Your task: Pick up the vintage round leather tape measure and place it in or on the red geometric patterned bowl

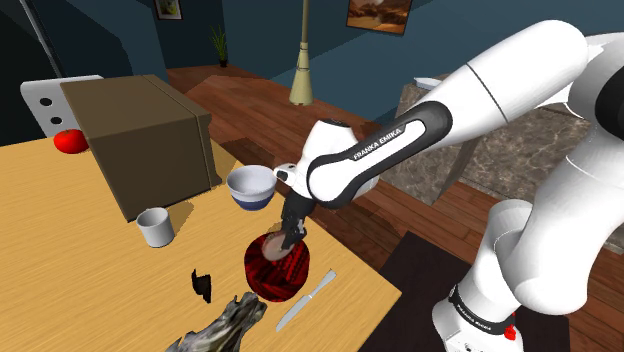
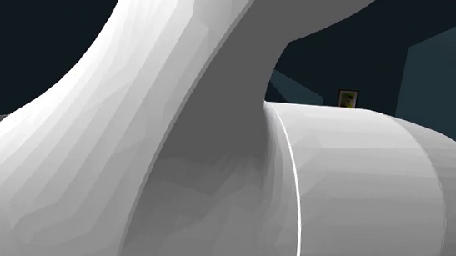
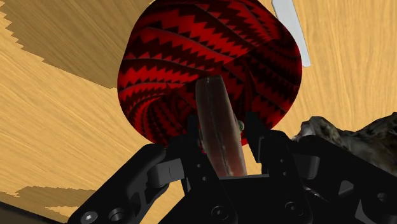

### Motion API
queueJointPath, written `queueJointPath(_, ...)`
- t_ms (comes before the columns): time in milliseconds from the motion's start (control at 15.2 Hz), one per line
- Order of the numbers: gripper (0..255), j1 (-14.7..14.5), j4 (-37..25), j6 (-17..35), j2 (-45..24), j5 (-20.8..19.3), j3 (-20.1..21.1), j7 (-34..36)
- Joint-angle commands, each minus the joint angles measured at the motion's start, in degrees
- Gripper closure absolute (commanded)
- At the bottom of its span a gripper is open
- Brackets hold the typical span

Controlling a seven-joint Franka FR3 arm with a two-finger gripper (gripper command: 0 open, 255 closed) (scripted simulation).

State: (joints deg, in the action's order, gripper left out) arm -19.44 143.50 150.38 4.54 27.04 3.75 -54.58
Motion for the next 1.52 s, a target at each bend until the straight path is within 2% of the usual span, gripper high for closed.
queueJointPath(0, 255, -0.04, 0.01, 0.27, -0.23, 0.16, 0.01, -0.15)
queueJointPath(330, 255, -0.04, 0.01, 0.27, -0.23, 0.16, 0.01, -0.15)
queueJointPath(396, 0, -0.04, 0.01, 0.27, -0.22, 0.16, 0.01, -0.14)
queueJointPath(726, 0, -0.04, 0.01, 0.27, -0.23, 0.16, 0.01, -0.15)
queueJointPath(990, 0, 1.48, -0.11, -7.08, 6.90, -3.49, -0.87, 2.35)
queueJointPath(1452, 0, 1.49, -0.11, -7.08, 6.90, -3.48, -0.85, 2.35)
